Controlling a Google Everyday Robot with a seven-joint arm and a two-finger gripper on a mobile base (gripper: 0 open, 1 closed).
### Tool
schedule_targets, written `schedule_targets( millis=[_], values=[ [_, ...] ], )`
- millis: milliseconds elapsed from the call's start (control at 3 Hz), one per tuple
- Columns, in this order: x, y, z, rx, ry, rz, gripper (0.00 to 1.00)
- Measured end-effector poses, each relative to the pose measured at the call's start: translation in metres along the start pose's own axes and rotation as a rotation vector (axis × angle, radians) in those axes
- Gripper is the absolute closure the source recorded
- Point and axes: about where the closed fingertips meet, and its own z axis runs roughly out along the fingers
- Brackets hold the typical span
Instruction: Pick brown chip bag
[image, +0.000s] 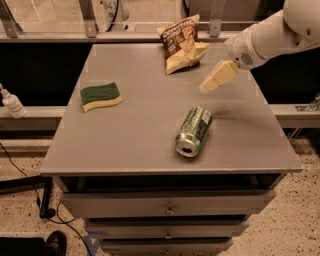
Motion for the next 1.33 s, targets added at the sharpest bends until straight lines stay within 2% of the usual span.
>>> schedule_targets(
  millis=[333, 667, 1333],
  values=[
    [0.000, 0.002, 0.001, 0.016, -0.013, 0.021, 0.00],
    [-0.012, -0.011, 0.012, 0.073, -0.074, 0.060, 0.00],
    [-0.041, -0.067, 0.040, 0.202, -0.226, 0.136, 0.00]
  ],
)
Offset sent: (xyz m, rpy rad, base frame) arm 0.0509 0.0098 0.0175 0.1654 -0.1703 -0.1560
